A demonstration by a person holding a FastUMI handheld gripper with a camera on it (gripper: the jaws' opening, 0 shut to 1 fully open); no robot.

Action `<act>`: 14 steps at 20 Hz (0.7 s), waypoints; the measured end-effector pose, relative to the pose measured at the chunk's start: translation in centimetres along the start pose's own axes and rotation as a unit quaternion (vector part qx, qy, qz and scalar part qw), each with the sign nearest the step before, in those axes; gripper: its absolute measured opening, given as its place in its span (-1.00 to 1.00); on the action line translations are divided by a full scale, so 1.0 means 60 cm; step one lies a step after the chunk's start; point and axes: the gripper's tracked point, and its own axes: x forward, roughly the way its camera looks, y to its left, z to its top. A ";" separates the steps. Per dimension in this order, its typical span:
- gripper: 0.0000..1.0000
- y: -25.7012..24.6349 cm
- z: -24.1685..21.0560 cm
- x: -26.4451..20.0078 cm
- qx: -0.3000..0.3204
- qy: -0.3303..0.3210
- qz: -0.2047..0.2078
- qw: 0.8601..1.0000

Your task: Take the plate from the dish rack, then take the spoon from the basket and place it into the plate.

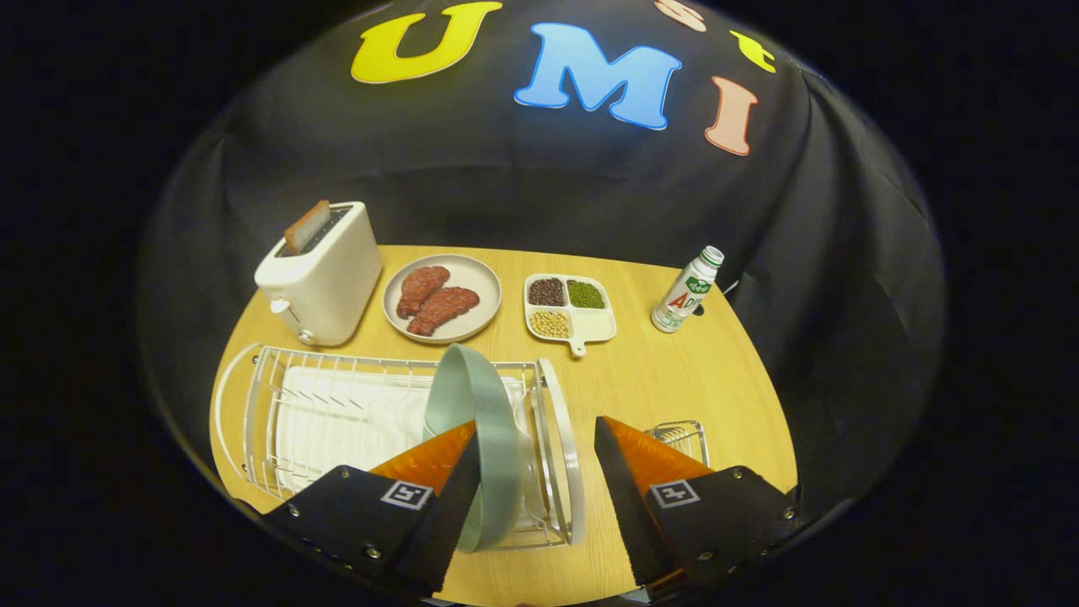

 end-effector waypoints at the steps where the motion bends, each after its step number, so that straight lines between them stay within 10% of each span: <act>1: 0.44 -0.005 -0.007 0.008 -0.007 0.011 -0.018 1.000; 5: -0.49 0.031 -0.003 0.007 -0.013 0.017 -0.023 1.000; 14: -0.67 0.062 0.021 -0.020 -0.069 -0.006 -0.069 0.995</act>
